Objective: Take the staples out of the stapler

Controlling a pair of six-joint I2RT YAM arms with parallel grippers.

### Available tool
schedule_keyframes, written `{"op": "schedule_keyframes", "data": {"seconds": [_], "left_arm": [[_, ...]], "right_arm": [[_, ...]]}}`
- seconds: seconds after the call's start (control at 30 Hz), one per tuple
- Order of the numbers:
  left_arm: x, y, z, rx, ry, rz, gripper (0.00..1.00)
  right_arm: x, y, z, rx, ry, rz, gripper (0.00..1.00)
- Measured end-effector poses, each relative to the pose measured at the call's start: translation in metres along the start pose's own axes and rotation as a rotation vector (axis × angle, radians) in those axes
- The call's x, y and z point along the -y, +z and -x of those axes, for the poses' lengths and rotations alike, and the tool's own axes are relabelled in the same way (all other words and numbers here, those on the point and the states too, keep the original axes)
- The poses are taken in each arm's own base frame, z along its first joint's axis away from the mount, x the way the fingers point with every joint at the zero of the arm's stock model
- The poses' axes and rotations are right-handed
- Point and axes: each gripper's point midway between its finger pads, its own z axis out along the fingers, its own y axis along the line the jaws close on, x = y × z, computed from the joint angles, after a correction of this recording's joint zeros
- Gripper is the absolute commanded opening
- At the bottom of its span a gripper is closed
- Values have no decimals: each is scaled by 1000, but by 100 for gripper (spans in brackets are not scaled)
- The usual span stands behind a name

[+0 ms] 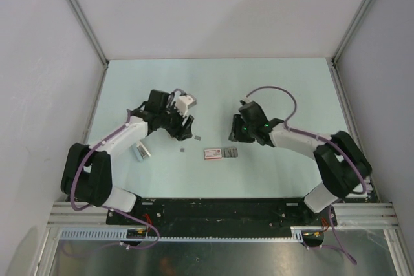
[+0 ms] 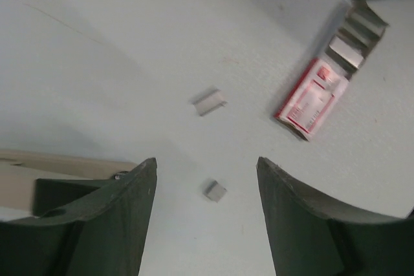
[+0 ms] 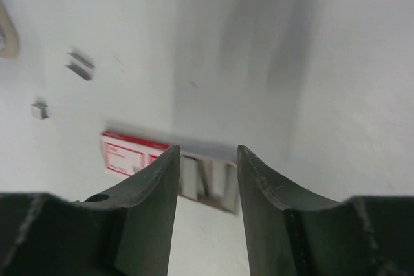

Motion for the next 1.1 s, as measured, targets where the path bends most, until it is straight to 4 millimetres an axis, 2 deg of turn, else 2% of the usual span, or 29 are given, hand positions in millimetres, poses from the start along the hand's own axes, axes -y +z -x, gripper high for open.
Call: {"op": "schedule_keyframes", "data": {"seconds": [0.13,0.23,0.4,0.53,0.63,0.7,0.8,0.87,0.9,1.03,1.1], "left_arm": [[-27,-18,7,53,-69,55,70],[-40,-34,13,93,-82,98,69],[-35,-39,20,118,-75,81,68],[-34,-41,17,121,-98,55,71],[-30,-41,18,125,-71,33,75],[-23,-37,20,118,-9,16,77],[2,-23,26,98,156,-44,78],[15,-11,29,83,264,-90,79],[21,-2,30,70,333,-117,79],[29,27,18,11,511,-185,80],[30,37,7,-24,589,-215,79]], "right_arm": [[-37,21,15,28,-123,41,45],[-56,32,23,49,-177,76,45],[-77,50,21,45,-289,117,54],[-102,68,2,25,-431,140,56],[-107,70,-10,10,-475,131,56],[-100,67,-3,25,-461,106,55],[-78,46,23,78,-400,58,54],[-66,23,46,133,-345,41,53],[-59,5,64,180,-305,38,52],[-40,-55,119,346,-172,57,51],[-28,-74,133,397,-124,57,50]]}}
